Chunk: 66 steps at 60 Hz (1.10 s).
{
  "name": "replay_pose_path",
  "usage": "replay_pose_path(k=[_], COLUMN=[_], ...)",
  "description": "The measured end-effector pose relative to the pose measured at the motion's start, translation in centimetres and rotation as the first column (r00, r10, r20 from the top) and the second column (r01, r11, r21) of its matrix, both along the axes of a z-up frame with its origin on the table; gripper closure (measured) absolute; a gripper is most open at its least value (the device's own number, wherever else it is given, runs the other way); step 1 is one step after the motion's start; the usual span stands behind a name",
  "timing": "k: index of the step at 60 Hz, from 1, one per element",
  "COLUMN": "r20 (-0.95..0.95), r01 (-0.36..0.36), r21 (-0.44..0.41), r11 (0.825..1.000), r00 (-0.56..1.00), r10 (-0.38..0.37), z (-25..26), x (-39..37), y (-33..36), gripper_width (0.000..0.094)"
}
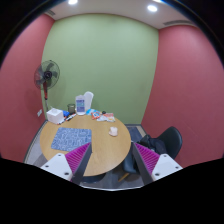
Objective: Arrange mouse
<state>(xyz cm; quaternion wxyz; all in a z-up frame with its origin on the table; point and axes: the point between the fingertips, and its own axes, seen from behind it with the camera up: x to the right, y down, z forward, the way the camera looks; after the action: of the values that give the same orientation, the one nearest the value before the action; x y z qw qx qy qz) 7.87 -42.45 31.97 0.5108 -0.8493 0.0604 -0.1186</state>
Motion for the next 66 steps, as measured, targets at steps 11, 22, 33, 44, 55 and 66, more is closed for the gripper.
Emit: replay_pose_path(k=[11, 22, 33, 44, 55, 66], r20=[-0.034, -0.082, -0.1, -0.111, -0.141, -0.168], r01=[0.008, 0.008, -0.012, -0.073, -0.089, -0.106], r21=[-0.06, -0.16, -0.237, -0.22, -0.236, -0.254], r11=[0.998, 0.987, 0.971, 0.973, 0.968, 0.961], r00=[0.999, 0.996, 0.995, 0.993, 0.988, 0.984], r10=[-0.01, -0.022, -0.012, 0.05, 0.057, 0.064], z=[-2.9, -9.1, -15.4, -20.9, -26.7, -31.5], x=[1.9, 4.5, 8.4, 12.0, 14.2, 15.5], y=[1.6, 5.1, 12.8, 25.0, 35.2, 41.3], gripper_width=[0.0101, 0.0103, 0.0098, 0.01, 0.0101, 0.0104])
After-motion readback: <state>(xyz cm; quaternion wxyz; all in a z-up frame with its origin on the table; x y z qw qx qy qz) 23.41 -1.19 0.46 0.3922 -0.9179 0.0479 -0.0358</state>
